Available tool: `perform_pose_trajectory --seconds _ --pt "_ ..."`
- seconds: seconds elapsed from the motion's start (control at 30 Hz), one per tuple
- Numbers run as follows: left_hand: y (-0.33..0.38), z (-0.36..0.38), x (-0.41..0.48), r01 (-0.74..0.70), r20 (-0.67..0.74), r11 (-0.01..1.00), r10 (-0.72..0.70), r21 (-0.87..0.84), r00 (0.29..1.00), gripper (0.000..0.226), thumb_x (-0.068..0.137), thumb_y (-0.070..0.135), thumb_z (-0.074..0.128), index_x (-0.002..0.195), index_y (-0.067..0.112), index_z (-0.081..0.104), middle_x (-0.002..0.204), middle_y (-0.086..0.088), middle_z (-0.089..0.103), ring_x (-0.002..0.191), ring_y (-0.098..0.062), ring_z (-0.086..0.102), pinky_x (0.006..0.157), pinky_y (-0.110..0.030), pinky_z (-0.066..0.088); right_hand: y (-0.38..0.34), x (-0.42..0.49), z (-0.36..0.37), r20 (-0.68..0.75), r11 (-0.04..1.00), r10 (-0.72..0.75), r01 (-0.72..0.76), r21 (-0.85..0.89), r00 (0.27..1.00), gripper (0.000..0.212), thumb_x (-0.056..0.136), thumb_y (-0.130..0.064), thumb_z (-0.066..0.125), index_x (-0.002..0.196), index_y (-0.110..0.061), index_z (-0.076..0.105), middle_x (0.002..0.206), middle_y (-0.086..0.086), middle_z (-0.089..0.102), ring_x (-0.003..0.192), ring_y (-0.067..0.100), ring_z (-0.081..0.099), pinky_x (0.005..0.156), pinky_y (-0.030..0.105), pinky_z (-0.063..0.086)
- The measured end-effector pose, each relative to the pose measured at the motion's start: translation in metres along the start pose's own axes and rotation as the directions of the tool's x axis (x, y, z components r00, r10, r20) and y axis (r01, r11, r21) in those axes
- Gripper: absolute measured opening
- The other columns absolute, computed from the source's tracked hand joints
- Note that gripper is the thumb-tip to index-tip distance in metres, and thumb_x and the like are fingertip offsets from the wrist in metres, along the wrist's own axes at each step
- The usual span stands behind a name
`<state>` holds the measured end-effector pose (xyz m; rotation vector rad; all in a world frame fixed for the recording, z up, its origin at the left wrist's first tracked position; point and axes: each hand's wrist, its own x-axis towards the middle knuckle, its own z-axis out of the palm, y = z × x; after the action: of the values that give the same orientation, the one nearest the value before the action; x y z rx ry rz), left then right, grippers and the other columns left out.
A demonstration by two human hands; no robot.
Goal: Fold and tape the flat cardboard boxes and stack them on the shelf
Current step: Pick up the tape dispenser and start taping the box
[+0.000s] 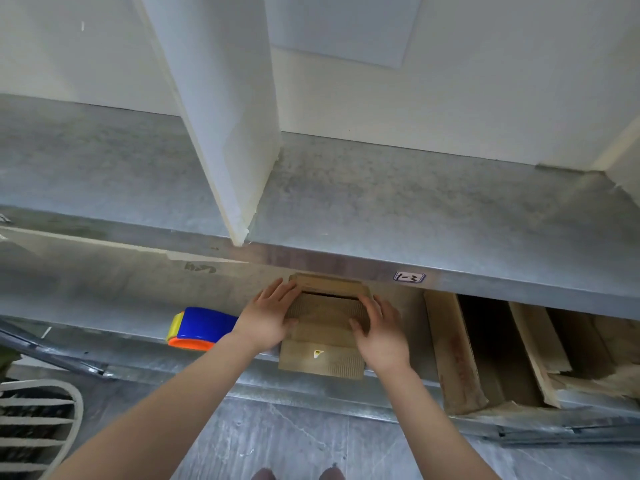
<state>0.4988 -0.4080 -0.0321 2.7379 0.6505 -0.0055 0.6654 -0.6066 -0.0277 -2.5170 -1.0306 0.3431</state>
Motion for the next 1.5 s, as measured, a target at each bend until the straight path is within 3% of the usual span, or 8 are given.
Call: perform_pose_trajectory --seconds 0.17,0.5,0.6,0.77,0.87,1.03,1.23,1.5 --pt "-0.005 -0.024 -0.024 -0.101 -0.166 0.987 0.122 0.128 0.979 0.060 0.093 0.037 0.058 0.147 0.020 0.039 0.153 -0.001 0.035 0.144 -0.028 0.028 0.117 -0.041 0.023 -0.032 -0.017 -0.011 -0.111 0.975 -0.177 0.158 -0.158 0.978 0.048 0.096 -0.045 0.047 0.141 -0.029 0.049 0.150 0.003 0.042 0.143 0.029 0.030 0.115 0.043 0.029" --pt "-0.102 -0.053 -0.109 -0.076 -0.043 0.965 0.090 0.252 0.995 0.063 0.085 0.050 0.064 0.138 0.018 0.051 0.141 -0.008 0.051 0.134 -0.032 0.043 0.113 -0.045 0.029 -0.134 -0.053 0.048 0.033 0.935 -0.337 0.338 -0.104 0.941 0.047 0.097 -0.040 0.045 0.142 -0.027 0.046 0.150 0.001 0.041 0.147 0.023 0.021 0.119 0.041 0.022" --pt "-0.127 -0.055 -0.108 -0.090 -0.013 0.969 0.096 0.228 0.995 0.067 0.084 0.052 0.064 0.140 0.018 0.048 0.143 -0.008 0.049 0.135 -0.031 0.042 0.113 -0.046 0.027 -0.154 -0.059 0.075 0.049 0.947 -0.309 0.312 -0.079 0.950 0.049 0.096 -0.035 0.049 0.143 -0.023 0.046 0.146 0.007 0.046 0.144 0.028 0.027 0.121 0.045 0.019" --pt "-0.145 -0.052 -0.092 -0.161 0.072 0.977 0.153 0.137 0.986 0.067 0.083 0.052 0.062 0.139 0.017 0.046 0.136 -0.006 0.051 0.126 -0.029 0.047 0.108 -0.039 0.032 -0.173 -0.067 0.113 0.095 0.977 -0.180 0.189 -0.097 0.979 0.055 0.097 -0.033 0.045 0.150 -0.024 0.033 0.154 0.003 0.035 0.148 0.022 0.017 0.123 0.037 0.002" --pt "-0.143 -0.048 -0.085 -0.159 0.105 0.986 0.154 0.040 0.982 0.065 0.083 0.050 0.063 0.137 0.018 0.045 0.131 -0.005 0.051 0.117 -0.027 0.049 0.097 -0.037 0.040 -0.175 -0.068 0.124 0.094 0.990 -0.095 0.104 -0.095 0.991 0.054 0.097 -0.027 0.045 0.149 -0.022 0.035 0.152 0.002 0.039 0.147 0.020 0.019 0.122 0.033 0.010" --pt "-0.150 -0.050 -0.075 -0.166 0.190 0.986 0.166 -0.012 0.968 0.064 0.081 0.042 0.068 0.137 0.023 0.044 0.127 -0.004 0.048 0.117 -0.026 0.046 0.097 -0.038 0.042 -0.172 -0.067 0.128 0.040 0.998 0.018 -0.015 -0.058 0.999 0.048 0.097 -0.022 0.049 0.144 -0.017 0.044 0.143 0.003 0.049 0.133 0.022 0.039 0.113 0.031 0.030" --pt "-0.154 -0.051 -0.080 -0.196 0.122 0.975 0.208 -0.103 0.970 0.060 0.074 0.039 0.075 0.128 0.022 0.053 0.117 -0.002 0.052 0.107 -0.024 0.052 0.087 -0.035 0.042 -0.165 -0.065 0.134 0.071 0.998 0.046 -0.043 -0.052 0.996 0.050 0.099 -0.028 0.045 0.148 -0.021 0.038 0.146 -0.002 0.044 0.135 0.018 0.035 0.113 0.028 0.028" --pt "-0.150 -0.051 -0.086 -0.146 0.101 0.979 0.161 -0.139 0.982 0.063 0.072 0.037 0.078 0.128 0.023 0.054 0.118 0.001 0.053 0.109 -0.021 0.050 0.091 -0.032 0.039 -0.159 -0.057 0.139 0.149 0.992 0.045 -0.027 -0.123 0.988 0.051 0.101 -0.031 0.041 0.151 -0.025 0.030 0.153 -0.006 0.034 0.140 0.016 0.026 0.116 0.031 0.023"
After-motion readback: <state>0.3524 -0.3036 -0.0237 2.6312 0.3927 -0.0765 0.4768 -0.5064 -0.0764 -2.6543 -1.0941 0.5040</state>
